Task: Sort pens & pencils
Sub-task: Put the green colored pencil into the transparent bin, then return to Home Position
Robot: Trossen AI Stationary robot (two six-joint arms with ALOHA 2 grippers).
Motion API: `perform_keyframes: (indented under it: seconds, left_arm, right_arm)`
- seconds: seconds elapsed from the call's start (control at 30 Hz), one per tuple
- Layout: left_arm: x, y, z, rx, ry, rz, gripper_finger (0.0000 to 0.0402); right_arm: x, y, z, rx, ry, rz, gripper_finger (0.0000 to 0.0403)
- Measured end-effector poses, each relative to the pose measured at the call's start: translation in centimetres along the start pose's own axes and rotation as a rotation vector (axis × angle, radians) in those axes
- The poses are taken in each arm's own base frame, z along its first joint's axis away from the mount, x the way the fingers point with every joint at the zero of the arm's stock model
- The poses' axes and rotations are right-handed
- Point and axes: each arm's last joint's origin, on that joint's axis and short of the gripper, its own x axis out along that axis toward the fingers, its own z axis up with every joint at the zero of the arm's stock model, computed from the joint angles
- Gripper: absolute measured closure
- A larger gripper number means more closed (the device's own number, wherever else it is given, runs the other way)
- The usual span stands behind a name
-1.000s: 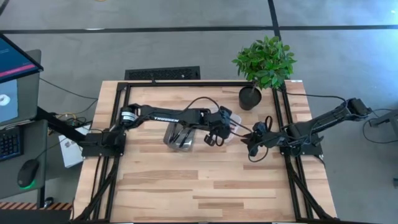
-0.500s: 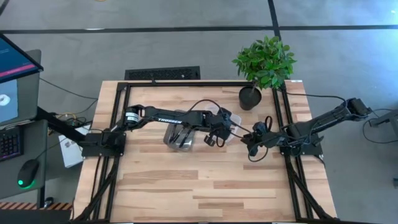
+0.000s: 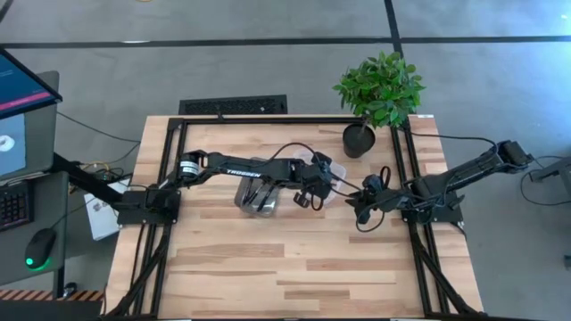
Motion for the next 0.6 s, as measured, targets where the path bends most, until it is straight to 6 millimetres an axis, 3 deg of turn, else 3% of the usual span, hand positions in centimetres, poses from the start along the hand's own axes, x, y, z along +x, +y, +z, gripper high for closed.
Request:
perform_keyframes:
  seconds: [0.23, 0.37, 0.47, 0.6]
  left_arm:
    - [0.0, 0.1, 0.1, -0.026, -0.006, 0.012, 0.0331]
    - [-0.3, 0.2, 0.1, -0.05, 0.088, 0.12, 0.0329]
    - [-1.8, 0.7, 0.4, -0.145, 0.104, 0.182, 0.0329]
    - [-5.2, 0.9, 1.1, -0.28, 0.03, 0.1, 0.0329]
  right_arm:
    - [0.0, 0.0, 0.0, 0.0, 0.0, 0.0, 0.0233]
    - [0.0, 0.0, 0.0, 0.0, 0.0, 0.0, 0.0233]
    - [0.0, 0.0, 0.0, 0.0, 0.0, 0.0, 0.0233]
    - [0.0, 0.0, 0.0, -0.004, 0.003, -0.003, 0.0233]
